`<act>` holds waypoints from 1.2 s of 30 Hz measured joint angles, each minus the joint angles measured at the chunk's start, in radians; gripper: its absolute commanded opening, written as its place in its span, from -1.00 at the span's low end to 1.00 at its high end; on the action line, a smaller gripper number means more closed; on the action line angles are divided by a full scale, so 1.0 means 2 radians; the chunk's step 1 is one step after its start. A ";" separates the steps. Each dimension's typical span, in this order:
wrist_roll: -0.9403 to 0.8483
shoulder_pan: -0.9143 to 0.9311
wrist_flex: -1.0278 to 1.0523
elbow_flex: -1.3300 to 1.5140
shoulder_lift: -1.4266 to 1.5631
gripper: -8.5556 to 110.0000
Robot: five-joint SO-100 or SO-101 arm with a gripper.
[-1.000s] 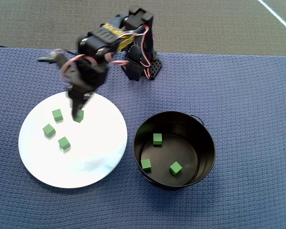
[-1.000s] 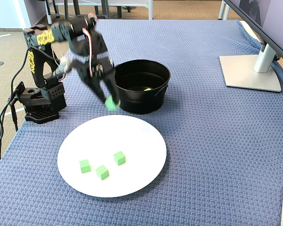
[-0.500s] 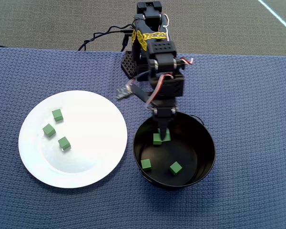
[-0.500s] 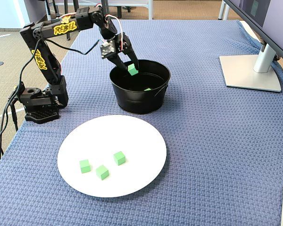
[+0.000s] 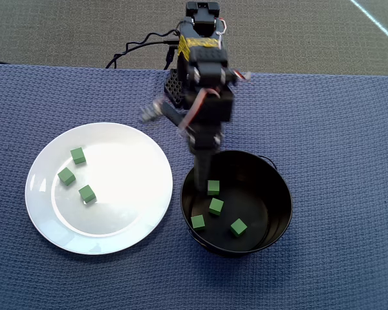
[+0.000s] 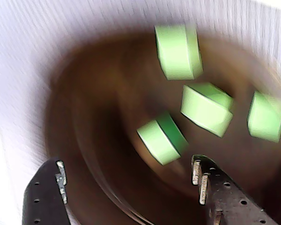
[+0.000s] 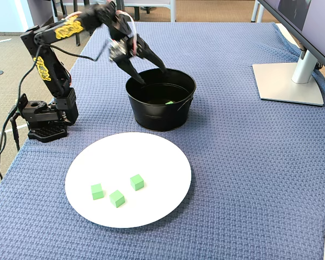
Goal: Pick up the green cubes from the white plate and place them in the black recipient
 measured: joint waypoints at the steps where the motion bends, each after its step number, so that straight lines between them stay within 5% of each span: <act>1: -0.018 0.021 0.009 -0.008 0.005 -0.61; 7: -0.137 0.187 -0.056 0.035 0.017 -0.86; 13: -0.117 0.317 -0.168 0.079 -0.050 -0.82; 27: 0.091 0.357 -0.005 -0.104 -0.263 -0.86; 36: 0.123 0.357 0.015 -0.195 -0.380 -0.75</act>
